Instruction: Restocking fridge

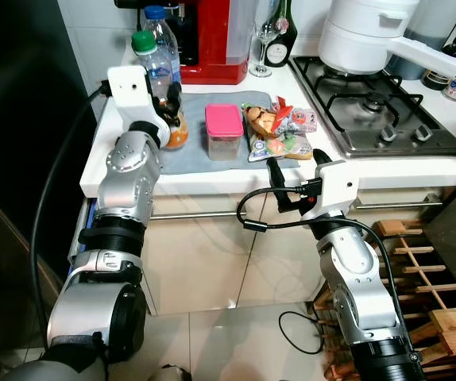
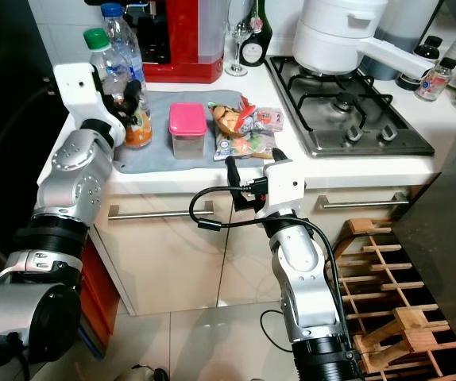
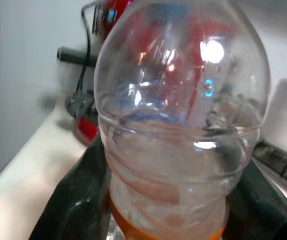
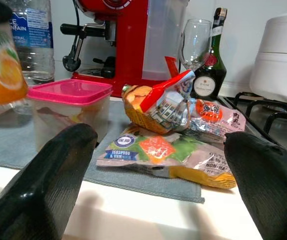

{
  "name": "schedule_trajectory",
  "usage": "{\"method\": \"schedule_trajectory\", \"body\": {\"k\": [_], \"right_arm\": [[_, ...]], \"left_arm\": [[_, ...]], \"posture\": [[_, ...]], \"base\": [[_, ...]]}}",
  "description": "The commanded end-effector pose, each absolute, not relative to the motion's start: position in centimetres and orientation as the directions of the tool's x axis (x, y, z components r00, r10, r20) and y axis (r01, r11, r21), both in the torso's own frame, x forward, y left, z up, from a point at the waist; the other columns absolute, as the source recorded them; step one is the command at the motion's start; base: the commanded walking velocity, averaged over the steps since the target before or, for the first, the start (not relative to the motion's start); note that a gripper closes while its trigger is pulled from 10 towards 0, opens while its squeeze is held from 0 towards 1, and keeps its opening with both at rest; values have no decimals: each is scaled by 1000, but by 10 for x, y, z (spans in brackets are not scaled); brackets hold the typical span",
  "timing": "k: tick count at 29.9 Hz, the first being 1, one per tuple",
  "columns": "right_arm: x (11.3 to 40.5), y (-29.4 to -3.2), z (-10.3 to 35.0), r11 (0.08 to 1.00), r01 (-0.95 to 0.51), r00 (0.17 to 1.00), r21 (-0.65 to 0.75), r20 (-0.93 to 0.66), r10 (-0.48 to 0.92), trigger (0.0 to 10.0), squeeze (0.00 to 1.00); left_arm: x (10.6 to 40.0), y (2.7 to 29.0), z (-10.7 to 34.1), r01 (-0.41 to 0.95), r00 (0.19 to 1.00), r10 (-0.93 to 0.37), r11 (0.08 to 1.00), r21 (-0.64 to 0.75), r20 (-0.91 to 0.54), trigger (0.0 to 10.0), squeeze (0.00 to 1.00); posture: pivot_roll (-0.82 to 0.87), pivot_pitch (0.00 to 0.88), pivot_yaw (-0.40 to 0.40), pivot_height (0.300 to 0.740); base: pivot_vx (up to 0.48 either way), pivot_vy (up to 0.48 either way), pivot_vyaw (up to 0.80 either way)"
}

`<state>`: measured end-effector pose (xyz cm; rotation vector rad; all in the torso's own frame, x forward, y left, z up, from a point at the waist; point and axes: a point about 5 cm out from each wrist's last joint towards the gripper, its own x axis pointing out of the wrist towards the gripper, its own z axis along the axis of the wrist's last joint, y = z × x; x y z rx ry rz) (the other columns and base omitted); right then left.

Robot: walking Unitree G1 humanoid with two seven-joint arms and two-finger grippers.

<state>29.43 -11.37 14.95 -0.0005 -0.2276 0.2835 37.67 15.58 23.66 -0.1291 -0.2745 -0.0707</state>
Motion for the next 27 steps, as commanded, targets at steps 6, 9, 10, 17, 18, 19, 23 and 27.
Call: {"method": "schedule_trajectory", "body": {"k": [6, 9, 10, 17, 18, 19, 23, 27], "right_arm": [[298, -127, 145, 969, -247, 949, -26, 194, 248, 10000, 0], [298, -139, 140, 988, -136, 972, -75, 180, 148, 10000, 0], [298, -139, 140, 988, -136, 972, -75, 180, 148, 10000, 0], [297, -140, 141, 988, -155, 971, -26, 179, 157, 10000, 0], [295, -138, 139, 985, -172, 970, -13, 174, 172, 10000, 0], [293, -139, 134, 985, -171, 973, 3, 155, 169, 10000, 0], [281, -145, 118, 987, -159, 983, 1, 91, 159, 10000, 0], [272, -156, 107, 992, -121, 991, -23, 46, 122, 10000, 0]], "left_arm": [[323, 154, 245, 176, 917, -167, 984, 9, 363, 6471, 0], [302, 151, 231, 195, 922, -197, 980, 40, 332, 10000, 0], [302, 151, 231, 195, 922, -197, 980, 40, 332, 10000, 0], [291, 145, 205, 168, 958, -165, 986, 8, 233, 10000, 0], [287, 144, 199, 157, 964, -157, 987, 16, 217, 10000, 0], [280, 144, 189, 140, 972, -143, 990, 31, 184, 10000, 0], [258, 143, 168, 184, 972, -204, 969, 162, 114, 10000, 0], [256, 139, 165, 248, 960, -267, 950, 192, 81, 10000, 0]], "posture": [[-58, 0, -54, 740], [-56, 0, -47, 740], [-56, 0, -47, 740], [-88, 0, -56, 740], [-87, 0, -61, 740], [-84, 0, -69, 740], [-73, 0, -83, 740], [-68, 0, -75, 740]], "base": [[0, 0, 0], [0, 0, 0], [0, 0, 0], [0, 0, 0], [0, 0, 0], [0, 0, 0], [0, 0, 0], [0, 0, 0]]}}
